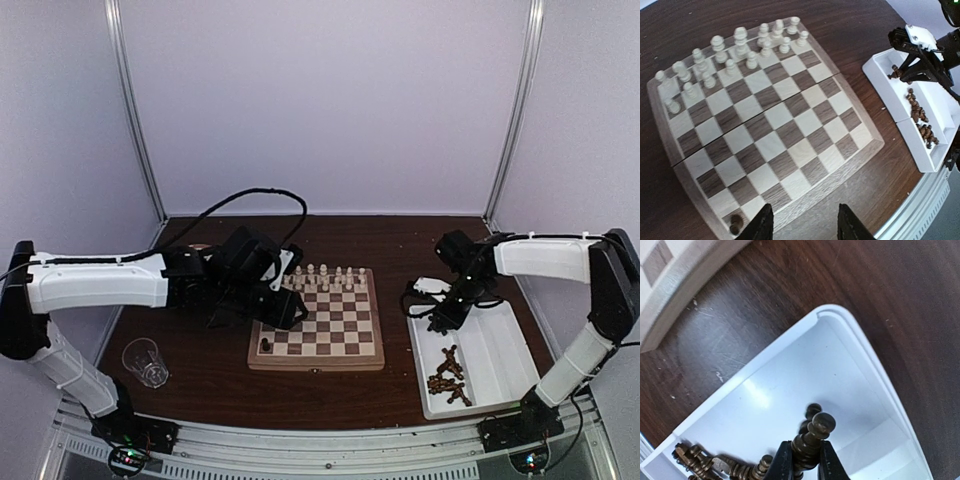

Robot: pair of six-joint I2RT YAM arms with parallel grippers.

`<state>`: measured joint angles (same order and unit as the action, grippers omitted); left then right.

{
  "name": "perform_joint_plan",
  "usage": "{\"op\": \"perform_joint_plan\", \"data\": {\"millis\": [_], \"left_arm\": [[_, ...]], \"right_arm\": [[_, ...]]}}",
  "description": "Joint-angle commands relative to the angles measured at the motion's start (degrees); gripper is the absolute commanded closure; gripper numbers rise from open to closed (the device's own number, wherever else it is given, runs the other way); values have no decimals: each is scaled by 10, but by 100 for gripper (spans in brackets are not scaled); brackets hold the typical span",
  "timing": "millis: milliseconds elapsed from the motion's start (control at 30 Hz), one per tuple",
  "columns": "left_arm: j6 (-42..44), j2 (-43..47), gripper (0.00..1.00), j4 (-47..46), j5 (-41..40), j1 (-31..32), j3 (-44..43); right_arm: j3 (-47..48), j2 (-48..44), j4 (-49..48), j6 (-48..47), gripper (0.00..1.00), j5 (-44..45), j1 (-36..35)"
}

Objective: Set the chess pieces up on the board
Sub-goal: Pick up the chess pile from the storage box, then pass from the left arm to the right

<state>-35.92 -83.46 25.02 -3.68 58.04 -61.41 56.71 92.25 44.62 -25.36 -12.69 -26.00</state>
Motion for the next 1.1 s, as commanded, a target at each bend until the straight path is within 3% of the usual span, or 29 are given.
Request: {"op": "perform_joint_plan", "data": {"millis": [0, 167, 367, 467, 767, 1067], "left_arm": [[-6, -71, 56, -100, 70, 21, -70], [-66, -193, 54, -224, 151, 33, -143], [-101, -313, 52, -320, 193, 49, -241], [-120, -343, 47, -428, 226, 50, -231], [-174, -386, 45, -736, 294, 49, -178], [-251, -421, 42, -826, 339, 49, -193]], "right_arm": [[-15, -94, 16, -16, 96, -44, 10], [-28, -159, 15, -22, 96, -88, 15], [-27, -220, 40, -34, 96, -162, 21], [-17, -258, 54, -21, 96, -219, 23], [36, -288, 100, 3, 96, -356, 27], [41, -290, 91, 13, 96, -355, 30]]}}
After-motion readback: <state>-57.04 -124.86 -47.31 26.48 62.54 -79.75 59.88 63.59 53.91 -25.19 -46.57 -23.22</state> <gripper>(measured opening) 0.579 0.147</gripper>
